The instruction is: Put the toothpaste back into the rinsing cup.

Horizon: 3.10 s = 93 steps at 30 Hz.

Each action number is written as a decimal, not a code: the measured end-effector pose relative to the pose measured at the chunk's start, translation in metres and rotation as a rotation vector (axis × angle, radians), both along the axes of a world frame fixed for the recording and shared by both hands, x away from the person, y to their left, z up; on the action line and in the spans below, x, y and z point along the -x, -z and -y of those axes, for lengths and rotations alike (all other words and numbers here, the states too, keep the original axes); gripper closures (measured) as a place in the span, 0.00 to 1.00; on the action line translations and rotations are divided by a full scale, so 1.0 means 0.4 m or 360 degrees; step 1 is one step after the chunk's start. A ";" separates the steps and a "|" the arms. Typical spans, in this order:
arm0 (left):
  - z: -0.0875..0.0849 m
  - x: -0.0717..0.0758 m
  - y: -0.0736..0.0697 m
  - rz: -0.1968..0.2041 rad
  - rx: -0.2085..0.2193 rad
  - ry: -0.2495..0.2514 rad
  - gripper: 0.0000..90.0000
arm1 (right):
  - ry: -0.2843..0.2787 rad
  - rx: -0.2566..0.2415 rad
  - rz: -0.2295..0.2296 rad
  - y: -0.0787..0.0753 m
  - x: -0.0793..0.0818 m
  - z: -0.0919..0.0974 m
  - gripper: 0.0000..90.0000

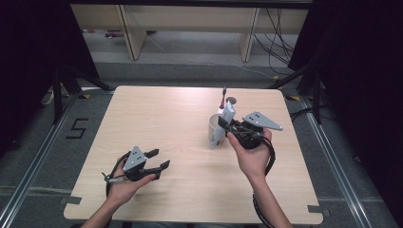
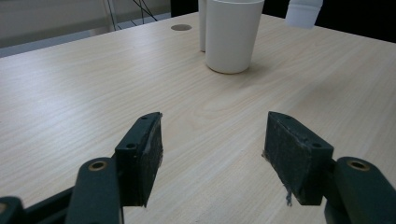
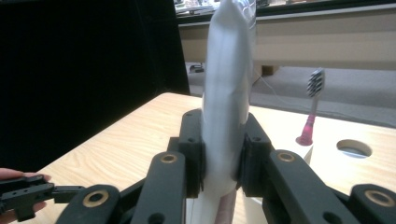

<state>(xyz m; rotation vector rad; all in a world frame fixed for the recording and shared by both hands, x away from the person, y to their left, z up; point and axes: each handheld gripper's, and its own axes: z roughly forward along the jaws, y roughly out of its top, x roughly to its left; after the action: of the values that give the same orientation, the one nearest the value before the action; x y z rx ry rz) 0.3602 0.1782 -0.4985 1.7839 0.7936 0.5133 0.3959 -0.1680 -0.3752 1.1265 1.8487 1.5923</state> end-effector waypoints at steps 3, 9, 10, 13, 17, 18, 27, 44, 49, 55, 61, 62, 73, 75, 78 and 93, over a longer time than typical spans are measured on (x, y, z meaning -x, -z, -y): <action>-0.002 -0.002 0.007 0.0006 0.0019 -0.0018 0.41 | -0.0001 -0.0013 -0.0003 -0.007 -0.004 0.001 0.84; -0.014 -0.013 0.020 0.0014 0.0071 -0.0062 0.37 | 0.0028 0.0028 0.0008 -0.024 -0.016 0.006 0.84; -0.016 -0.013 0.021 0.0009 0.0063 -0.0072 0.37 | 0.0028 0.0028 0.0008 -0.024 -0.016 0.006 0.84; -0.018 -0.015 0.029 0.0004 0.0065 -0.0089 0.36 | 0.0032 0.0050 0.0034 -0.029 -0.025 0.008 0.84; -0.018 -0.016 0.033 0.0010 0.0073 -0.0090 0.36 | 0.0056 0.0083 0.0059 -0.035 -0.030 0.010 0.84; -0.018 -0.016 0.033 0.0010 0.0073 -0.0090 0.36 | 0.0054 0.0066 0.0043 -0.037 -0.031 0.008 0.84; -0.017 -0.020 0.042 0.0017 0.0079 -0.0086 0.36 | 0.0086 0.0088 0.0093 -0.058 -0.047 0.007 0.84; -0.010 -0.023 0.049 0.0033 0.0076 -0.0088 0.36 | 0.0152 0.0142 0.0160 -0.088 -0.082 0.019 0.84; -0.008 -0.024 0.053 0.0037 0.0092 -0.0084 0.36 | 0.0175 0.0157 0.0193 -0.093 -0.097 0.019 0.84; -0.009 -0.025 0.053 0.0045 0.0096 -0.0086 0.36 | 0.0175 0.0172 0.0167 -0.093 -0.106 0.015 0.84; -0.009 -0.023 0.053 0.0033 0.0074 -0.0091 0.36 | 0.0194 0.0193 0.0152 -0.082 -0.123 0.011 0.84; -0.009 -0.023 0.053 0.0033 0.0074 -0.0091 0.36 | 0.0194 0.0193 0.0152 -0.082 -0.123 0.011 0.84; -0.009 -0.023 0.054 0.0033 0.0076 -0.0095 0.36 | 0.0186 0.0227 0.0167 -0.064 -0.158 -0.012 0.84; -0.009 -0.023 0.054 0.0032 0.0077 -0.0096 0.36 | 0.0192 0.0242 0.0175 -0.064 -0.160 -0.013 0.84; -0.009 -0.022 0.055 0.0032 0.0077 -0.0093 0.36 | 0.0192 0.0255 0.0182 -0.061 -0.167 -0.021 0.84; -0.008 -0.022 0.057 0.0035 0.0075 -0.0091 0.36 | 0.0209 0.0266 0.0137 -0.021 -0.196 -0.040 0.84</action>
<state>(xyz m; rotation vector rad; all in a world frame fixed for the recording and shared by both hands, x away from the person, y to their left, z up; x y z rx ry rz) 0.3689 0.1814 -0.5212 1.7137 0.8370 0.5464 0.4743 -0.1522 -0.3667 1.0652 1.7770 1.3649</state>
